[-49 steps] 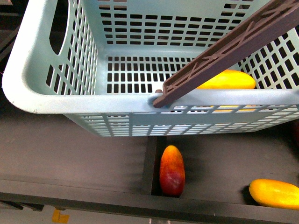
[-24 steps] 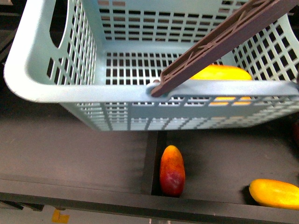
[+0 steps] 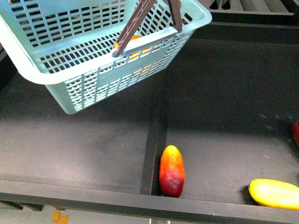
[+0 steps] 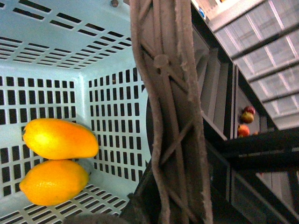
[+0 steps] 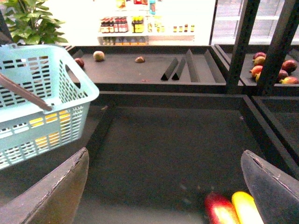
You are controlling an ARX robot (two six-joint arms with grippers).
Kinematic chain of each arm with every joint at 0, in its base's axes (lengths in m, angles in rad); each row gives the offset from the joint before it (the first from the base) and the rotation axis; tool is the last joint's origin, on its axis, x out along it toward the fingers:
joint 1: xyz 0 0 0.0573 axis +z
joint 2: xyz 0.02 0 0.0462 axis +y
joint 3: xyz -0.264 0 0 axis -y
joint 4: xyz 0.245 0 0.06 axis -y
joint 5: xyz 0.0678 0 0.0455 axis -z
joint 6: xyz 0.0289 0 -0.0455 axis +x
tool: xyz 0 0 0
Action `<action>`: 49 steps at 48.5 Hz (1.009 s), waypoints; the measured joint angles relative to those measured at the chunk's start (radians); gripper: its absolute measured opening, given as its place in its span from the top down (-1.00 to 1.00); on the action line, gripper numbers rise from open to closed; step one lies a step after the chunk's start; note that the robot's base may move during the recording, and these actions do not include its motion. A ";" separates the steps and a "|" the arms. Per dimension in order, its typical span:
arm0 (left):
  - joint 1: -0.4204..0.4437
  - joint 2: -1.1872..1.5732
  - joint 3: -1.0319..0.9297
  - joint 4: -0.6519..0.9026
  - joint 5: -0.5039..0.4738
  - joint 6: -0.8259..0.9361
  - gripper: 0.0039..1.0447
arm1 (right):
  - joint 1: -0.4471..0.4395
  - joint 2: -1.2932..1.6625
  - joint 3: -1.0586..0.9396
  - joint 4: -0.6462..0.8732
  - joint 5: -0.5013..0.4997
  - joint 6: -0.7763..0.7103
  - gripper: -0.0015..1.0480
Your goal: Pick lemon and mango into basket
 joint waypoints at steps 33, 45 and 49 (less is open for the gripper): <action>0.224 0.352 0.251 -0.117 -0.136 -0.485 0.91 | 0.000 0.000 0.000 0.000 0.000 0.000 -0.83; 0.209 0.317 0.171 -0.080 -0.146 -0.504 0.91 | 0.000 -0.001 0.000 0.000 0.000 0.000 -0.83; 0.209 0.301 0.153 -0.087 -0.143 -0.510 0.76 | 0.000 -0.001 0.000 0.000 0.000 0.000 -0.83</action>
